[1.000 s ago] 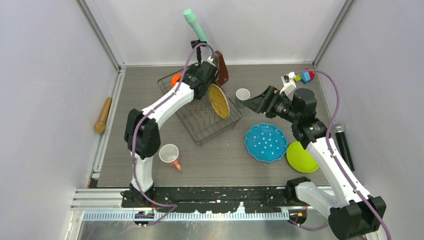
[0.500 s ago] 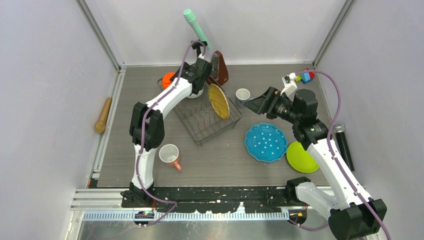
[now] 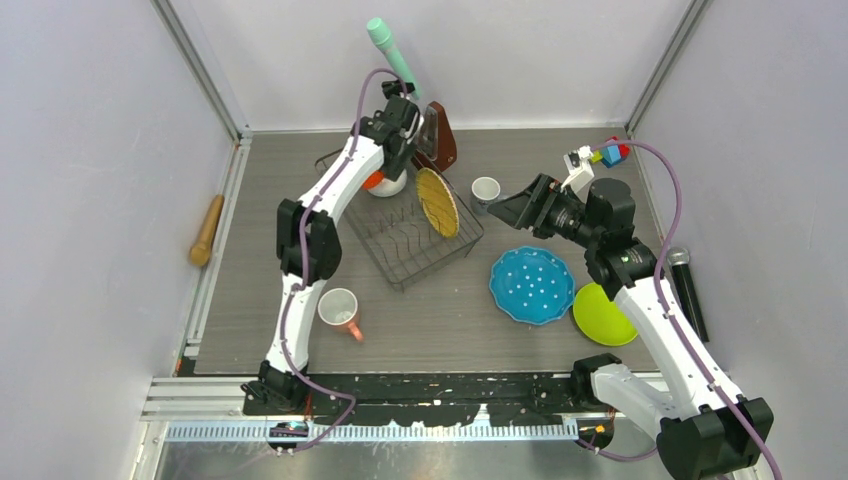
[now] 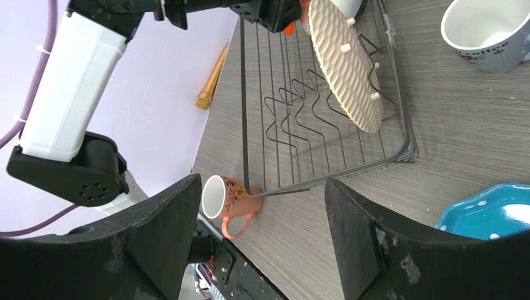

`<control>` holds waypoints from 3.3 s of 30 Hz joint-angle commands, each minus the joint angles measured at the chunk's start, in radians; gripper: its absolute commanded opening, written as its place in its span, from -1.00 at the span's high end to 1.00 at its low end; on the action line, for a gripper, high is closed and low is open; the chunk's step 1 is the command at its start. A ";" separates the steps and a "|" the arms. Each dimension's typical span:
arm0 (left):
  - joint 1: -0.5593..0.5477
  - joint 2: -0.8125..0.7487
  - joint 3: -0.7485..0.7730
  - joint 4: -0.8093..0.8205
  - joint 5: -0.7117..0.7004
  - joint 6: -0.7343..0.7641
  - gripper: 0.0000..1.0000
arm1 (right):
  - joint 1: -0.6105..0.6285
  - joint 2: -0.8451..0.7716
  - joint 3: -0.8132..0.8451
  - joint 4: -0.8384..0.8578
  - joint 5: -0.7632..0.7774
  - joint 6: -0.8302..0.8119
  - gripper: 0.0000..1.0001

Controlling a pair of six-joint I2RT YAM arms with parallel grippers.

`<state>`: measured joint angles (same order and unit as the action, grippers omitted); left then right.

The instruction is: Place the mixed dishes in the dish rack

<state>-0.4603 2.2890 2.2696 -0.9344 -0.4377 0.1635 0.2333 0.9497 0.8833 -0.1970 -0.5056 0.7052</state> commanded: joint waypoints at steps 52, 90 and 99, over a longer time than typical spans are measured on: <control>-0.017 0.078 -0.061 -0.054 -0.193 0.067 1.00 | -0.005 0.046 0.034 0.050 -0.009 0.005 -0.56; -0.024 -0.155 0.002 -0.187 0.112 -0.204 -0.93 | 0.065 0.197 0.133 -0.062 0.090 -0.102 -0.57; -0.054 -0.225 -0.047 -0.187 0.299 -0.328 -0.90 | 0.317 0.359 0.311 -0.184 0.363 -0.346 -0.57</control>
<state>-0.4957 2.1036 2.2398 -1.1099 -0.2474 -0.0845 0.4694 1.2617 1.1069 -0.3405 -0.2840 0.5083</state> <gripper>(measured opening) 0.953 0.788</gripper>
